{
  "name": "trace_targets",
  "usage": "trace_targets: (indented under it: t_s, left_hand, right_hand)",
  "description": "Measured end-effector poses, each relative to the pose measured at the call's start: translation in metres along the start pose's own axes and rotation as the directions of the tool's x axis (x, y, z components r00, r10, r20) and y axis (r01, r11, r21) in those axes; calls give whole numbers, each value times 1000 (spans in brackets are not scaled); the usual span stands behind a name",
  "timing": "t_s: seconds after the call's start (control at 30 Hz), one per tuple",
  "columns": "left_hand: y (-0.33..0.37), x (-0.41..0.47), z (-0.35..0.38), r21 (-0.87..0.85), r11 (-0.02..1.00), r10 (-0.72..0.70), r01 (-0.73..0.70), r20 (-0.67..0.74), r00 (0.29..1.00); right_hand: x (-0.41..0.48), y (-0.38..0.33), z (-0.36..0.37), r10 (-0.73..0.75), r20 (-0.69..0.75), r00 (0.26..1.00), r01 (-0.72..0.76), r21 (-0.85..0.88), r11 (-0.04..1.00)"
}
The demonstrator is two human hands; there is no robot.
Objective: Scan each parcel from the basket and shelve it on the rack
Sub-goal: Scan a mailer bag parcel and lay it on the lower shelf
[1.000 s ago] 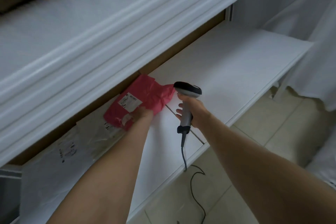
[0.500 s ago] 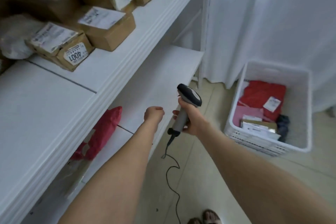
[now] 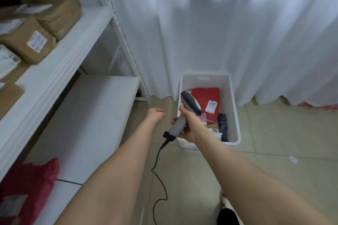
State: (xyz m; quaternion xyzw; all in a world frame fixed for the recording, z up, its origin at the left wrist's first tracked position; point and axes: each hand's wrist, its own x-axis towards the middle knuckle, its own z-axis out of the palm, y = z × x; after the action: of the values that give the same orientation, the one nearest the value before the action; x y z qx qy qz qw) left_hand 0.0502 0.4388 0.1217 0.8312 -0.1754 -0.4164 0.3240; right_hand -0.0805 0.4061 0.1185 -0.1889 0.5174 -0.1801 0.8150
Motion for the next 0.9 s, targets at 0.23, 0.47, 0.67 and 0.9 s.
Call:
trace_targets:
  t_s: [0.23, 0.47, 0.67, 0.9]
  left_hand:
    - [68, 56, 128, 36, 999, -36, 34, 65, 997]
    - [91, 115, 209, 78, 994, -83, 76, 89, 993]
    - [97, 195, 257, 109, 988, -125, 112, 121, 985]
    - [87, 305, 313, 201, 968, -180, 149, 145, 973]
  right_hand:
    - [72, -93, -101, 12, -3, 1000, -12, 125, 992]
    - [138, -141, -173, 77, -118, 990, -48, 231, 972]
    - [215, -167, -199, 137, -198, 971, -85, 251, 964]
    - [327, -190, -222, 128, -280, 951, -60, 239, 969]
